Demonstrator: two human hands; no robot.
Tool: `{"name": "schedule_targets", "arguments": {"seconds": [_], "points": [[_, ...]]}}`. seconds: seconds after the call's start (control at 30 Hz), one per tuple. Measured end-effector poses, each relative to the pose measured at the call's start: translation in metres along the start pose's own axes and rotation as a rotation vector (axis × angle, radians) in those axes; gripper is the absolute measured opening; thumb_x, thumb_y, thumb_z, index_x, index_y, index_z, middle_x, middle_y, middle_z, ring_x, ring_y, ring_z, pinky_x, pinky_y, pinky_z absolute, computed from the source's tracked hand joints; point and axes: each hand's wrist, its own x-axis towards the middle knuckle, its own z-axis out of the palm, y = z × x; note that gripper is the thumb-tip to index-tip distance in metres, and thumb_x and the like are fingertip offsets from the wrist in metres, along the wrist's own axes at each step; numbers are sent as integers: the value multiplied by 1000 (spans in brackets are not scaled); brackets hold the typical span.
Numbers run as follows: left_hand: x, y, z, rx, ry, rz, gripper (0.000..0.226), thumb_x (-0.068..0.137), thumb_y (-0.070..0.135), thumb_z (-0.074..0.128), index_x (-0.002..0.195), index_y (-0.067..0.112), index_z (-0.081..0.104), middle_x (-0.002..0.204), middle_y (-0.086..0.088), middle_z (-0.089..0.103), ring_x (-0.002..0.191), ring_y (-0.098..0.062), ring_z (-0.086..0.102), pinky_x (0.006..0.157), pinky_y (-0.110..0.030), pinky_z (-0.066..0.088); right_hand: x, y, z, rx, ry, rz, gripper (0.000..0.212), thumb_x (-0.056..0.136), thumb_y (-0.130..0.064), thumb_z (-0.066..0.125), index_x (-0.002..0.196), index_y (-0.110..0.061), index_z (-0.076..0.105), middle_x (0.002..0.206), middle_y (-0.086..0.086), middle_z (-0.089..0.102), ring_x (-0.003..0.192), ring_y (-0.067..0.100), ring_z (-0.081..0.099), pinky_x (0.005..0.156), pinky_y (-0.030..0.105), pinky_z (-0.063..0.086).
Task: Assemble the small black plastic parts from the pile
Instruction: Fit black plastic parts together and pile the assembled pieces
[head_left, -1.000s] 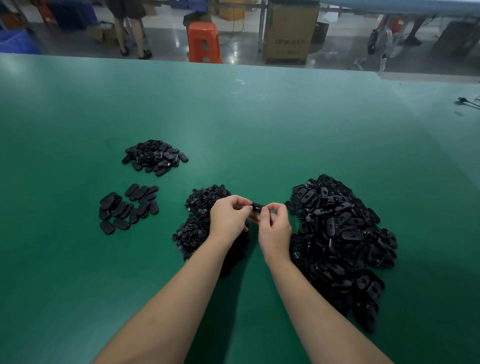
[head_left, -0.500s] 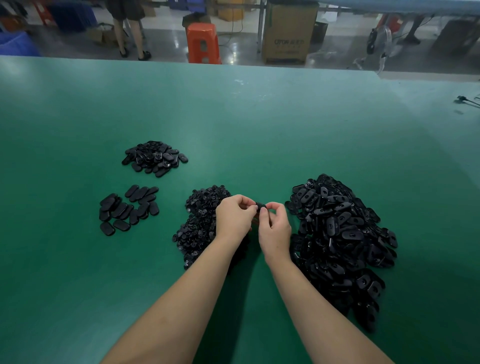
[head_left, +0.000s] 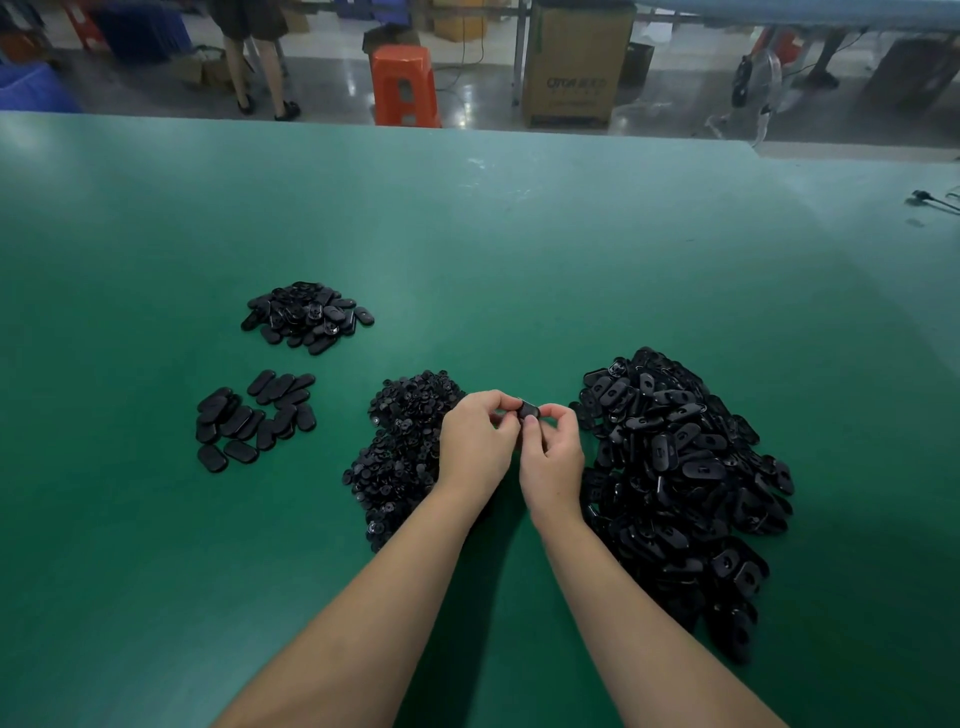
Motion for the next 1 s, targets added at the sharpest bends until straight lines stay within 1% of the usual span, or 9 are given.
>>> {"name": "schedule_targets", "arguments": {"seconds": [0.07,0.2,0.3,0.4,0.47,0.63,0.73,0.83,1.0], "points": [[-2,0,0,1,-15,17,18,92,9,63,96,20,77,80,14,67,66,3,58,62,-9,41,0,1,0,3,9,-3,17,100,-18,57,96,-32,49,78,-7,73,72,-1,64,66,23,46],[-2,0,-1,49,7,108,18,92,7,64,102,14,77,98,4,71,77,-5,55,80,-20,48,1,4,1,21,-21,6,19,101,-19,56,117,-30,54,86,-3,76,81,8,68,75,27,53],[-4,0,0,130,8,210,21,92,7,64,106,10,78,106,0,72,85,-10,60,85,-19,48,3,4,1,71,-31,29,20,101,-13,56,108,-30,64,95,-8,75,93,6,71,86,27,55],[-6,-3,-1,207,-24,286,24,93,8,63,112,9,77,111,-2,71,98,-15,64,90,-24,50,5,4,1,80,-31,43,18,101,-15,57,98,-31,65,91,-14,75,92,2,70,85,26,56],[-5,-7,-3,222,-29,297,22,92,8,63,110,10,77,106,-1,71,93,-13,63,86,-21,48,5,5,1,66,-41,33,18,101,-14,56,96,-29,64,90,-14,75,90,3,71,84,26,56],[-1,-10,-9,100,-32,92,8,86,16,69,89,23,72,81,16,64,66,5,53,65,-12,39,3,3,2,44,-93,10,21,101,-10,55,94,-29,62,89,-13,74,87,2,69,78,18,52],[3,-10,-8,5,-24,-27,10,86,17,70,91,24,69,83,13,68,70,5,57,63,-7,39,3,2,2,26,-109,7,22,100,-8,54,95,-28,62,93,-6,74,91,9,70,85,30,56],[6,-9,-7,-18,-58,-65,12,87,16,71,97,22,75,84,13,69,75,-1,62,69,-12,46,3,1,1,28,-111,7,22,101,-7,53,96,-27,61,96,-4,74,93,12,70,89,38,57],[12,-10,-9,-51,-119,-95,9,87,15,72,86,25,72,78,10,72,72,-6,65,67,-17,47,2,1,1,32,-116,7,25,101,-7,52,97,-30,62,97,-2,74,94,16,70,91,47,56]]}}
